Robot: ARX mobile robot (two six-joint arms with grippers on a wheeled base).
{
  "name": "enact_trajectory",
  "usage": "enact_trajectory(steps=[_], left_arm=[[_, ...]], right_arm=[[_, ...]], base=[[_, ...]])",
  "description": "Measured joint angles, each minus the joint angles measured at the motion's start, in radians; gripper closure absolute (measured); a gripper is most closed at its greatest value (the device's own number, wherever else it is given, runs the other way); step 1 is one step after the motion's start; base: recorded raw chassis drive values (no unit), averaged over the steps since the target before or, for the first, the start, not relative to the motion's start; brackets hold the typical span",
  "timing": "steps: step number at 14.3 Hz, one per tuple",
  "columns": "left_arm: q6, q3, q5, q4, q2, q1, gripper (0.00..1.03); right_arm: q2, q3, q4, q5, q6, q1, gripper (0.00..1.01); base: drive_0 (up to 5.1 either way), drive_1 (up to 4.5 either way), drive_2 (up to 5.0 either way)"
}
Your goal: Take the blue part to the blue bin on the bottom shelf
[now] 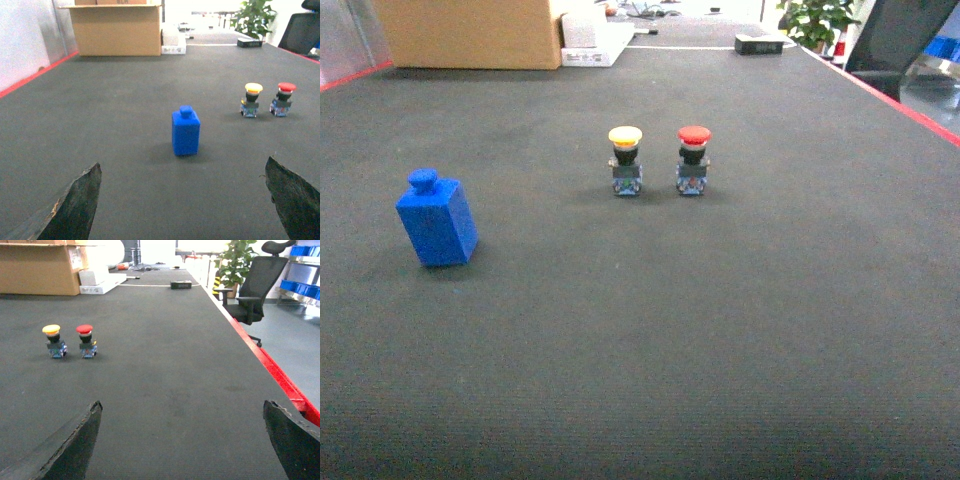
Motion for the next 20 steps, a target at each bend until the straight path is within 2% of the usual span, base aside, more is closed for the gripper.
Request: enact_trajectory(steps=[14, 15, 16, 17, 18, 19, 20], left_arm=[[0.000, 0.000, -0.001, 0.000, 0.000, 0.000, 0.05], [-0.024, 0.016, -0.103, -0.053, 0.031, -0.038, 0.05], [-0.057, 0.022, -0.251, 0.025, 0.157, -0.107, 0.05], [-0.074, 0.024, -0.298, 0.148, 0.297, -0.135, 0.05], [-0.083, 0.029, -0.298, 0.309, 0.457, -0.135, 0.05], [-0.080, 0.072, -0.262, 0.548, 0.721, -0.142, 0.05], [-0.072, 0.119, -0.237, 0.696, 0.891, -0.150, 0.05]], right_arm=[[0.000, 0.000, 0.000, 0.000, -0.002, 0.000, 0.03], [0.000, 0.000, 0.000, 0.000, -0.002, 0.000, 0.03], [0.000, 0.000, 0.000, 0.000, -0.002, 0.000, 0.03], [0.000, 0.000, 0.000, 0.000, -0.002, 0.000, 0.03], [0.000, 0.000, 0.000, 0.000, -0.002, 0.000, 0.03], [0.000, 0.000, 0.000, 0.000, -0.002, 0.000, 0.03], [0.000, 0.000, 0.000, 0.000, -0.002, 0.000, 0.03]], base=[[0.0, 0.00, 0.0], [0.0, 0.00, 0.0], [0.0, 0.00, 0.0], [0.0, 0.00, 0.0], [0.0, 0.00, 0.0], [0.0, 0.00, 0.0], [0.0, 0.00, 0.0]])
